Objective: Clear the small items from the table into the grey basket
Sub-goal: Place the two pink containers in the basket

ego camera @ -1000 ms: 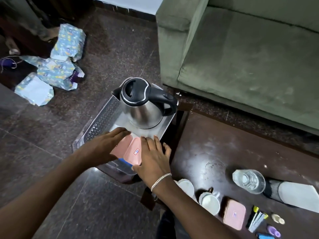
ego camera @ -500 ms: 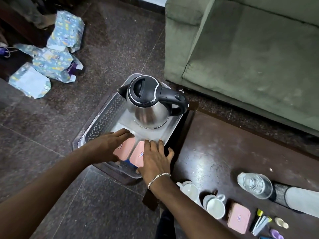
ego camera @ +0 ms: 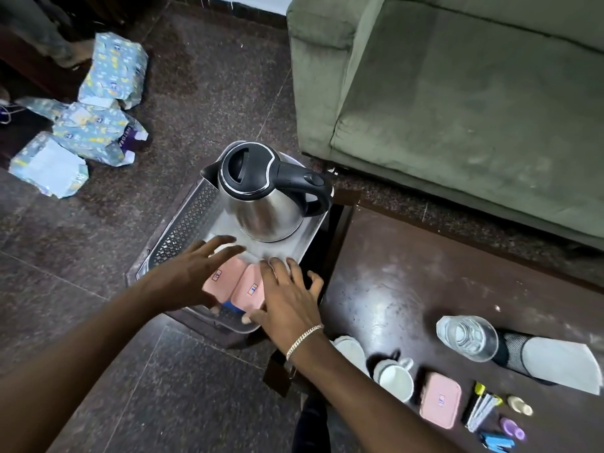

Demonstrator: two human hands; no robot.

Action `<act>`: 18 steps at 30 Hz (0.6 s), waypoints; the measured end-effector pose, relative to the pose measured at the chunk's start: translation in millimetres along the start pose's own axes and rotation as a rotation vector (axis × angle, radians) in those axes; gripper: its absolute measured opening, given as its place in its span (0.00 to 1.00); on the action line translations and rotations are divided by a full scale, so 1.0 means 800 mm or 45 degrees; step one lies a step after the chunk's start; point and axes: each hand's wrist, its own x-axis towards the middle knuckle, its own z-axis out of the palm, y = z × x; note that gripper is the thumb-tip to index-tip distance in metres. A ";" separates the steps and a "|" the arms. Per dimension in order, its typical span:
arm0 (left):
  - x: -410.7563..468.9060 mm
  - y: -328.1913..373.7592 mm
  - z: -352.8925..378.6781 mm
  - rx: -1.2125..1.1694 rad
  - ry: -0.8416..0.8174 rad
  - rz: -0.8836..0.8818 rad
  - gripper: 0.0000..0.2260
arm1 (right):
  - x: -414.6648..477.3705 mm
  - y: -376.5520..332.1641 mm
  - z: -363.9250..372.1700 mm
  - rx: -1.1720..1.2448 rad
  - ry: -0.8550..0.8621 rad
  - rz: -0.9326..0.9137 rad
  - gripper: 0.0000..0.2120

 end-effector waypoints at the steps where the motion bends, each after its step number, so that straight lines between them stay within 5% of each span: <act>1: -0.005 0.008 -0.002 -0.003 0.070 -0.014 0.56 | -0.009 0.007 -0.007 -0.003 0.063 -0.026 0.45; 5: -0.017 0.059 -0.007 -0.017 0.396 0.033 0.49 | -0.055 0.049 -0.028 0.044 0.319 -0.085 0.33; 9: -0.019 0.149 0.003 -0.239 0.533 0.025 0.36 | -0.118 0.121 -0.036 0.370 0.226 -0.009 0.25; 13: 0.000 0.245 0.046 -0.363 0.458 -0.138 0.32 | -0.175 0.203 -0.034 0.254 -0.023 0.071 0.23; 18: 0.034 0.344 0.131 -0.297 0.049 -0.562 0.36 | -0.218 0.254 -0.022 -0.141 -0.370 0.290 0.32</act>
